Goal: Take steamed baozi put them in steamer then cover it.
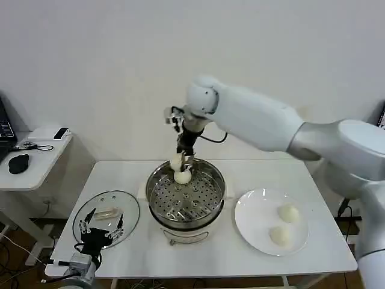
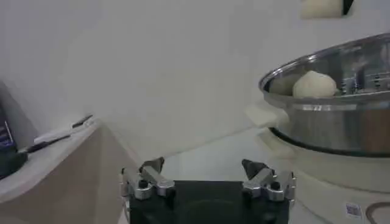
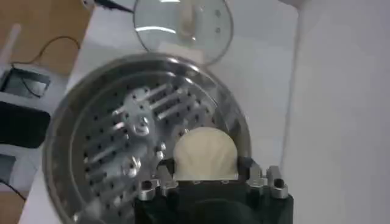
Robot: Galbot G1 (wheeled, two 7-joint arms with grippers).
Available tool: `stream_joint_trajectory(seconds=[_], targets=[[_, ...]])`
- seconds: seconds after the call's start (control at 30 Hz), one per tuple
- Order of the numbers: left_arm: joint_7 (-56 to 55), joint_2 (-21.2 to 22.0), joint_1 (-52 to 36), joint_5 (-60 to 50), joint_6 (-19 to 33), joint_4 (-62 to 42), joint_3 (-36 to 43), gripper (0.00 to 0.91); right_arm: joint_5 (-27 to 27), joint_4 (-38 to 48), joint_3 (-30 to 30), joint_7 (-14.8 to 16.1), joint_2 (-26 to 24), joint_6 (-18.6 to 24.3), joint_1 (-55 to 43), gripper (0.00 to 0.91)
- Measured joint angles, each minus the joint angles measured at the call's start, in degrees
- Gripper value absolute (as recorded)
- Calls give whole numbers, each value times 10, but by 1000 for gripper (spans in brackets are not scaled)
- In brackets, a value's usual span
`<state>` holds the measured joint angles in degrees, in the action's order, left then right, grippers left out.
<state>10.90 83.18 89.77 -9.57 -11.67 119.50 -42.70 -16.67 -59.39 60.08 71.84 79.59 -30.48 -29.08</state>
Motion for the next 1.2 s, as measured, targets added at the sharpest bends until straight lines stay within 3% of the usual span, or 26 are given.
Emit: stream_joint_trajectory(seconds=[0.5, 1.03, 1.07, 1.13, 1.2], targets=[[0, -2, 2, 2, 0, -1, 0, 907, 5, 18, 1, -14, 46, -8, 57, 675], [0, -5, 2, 6, 0, -7, -2, 907, 16, 36, 3, -30, 60, -6, 94, 675], [0, -5, 2, 6, 0, -7, -1, 907, 16, 37, 3, -31, 61, -6, 95, 685], [0, -5, 2, 6, 0, -8, -1, 907, 17, 39, 3, -33, 63, -6, 98, 907], [0, -5, 2, 6, 0, -9, -1, 907, 18, 41, 3, -35, 65, -4, 100, 907]])
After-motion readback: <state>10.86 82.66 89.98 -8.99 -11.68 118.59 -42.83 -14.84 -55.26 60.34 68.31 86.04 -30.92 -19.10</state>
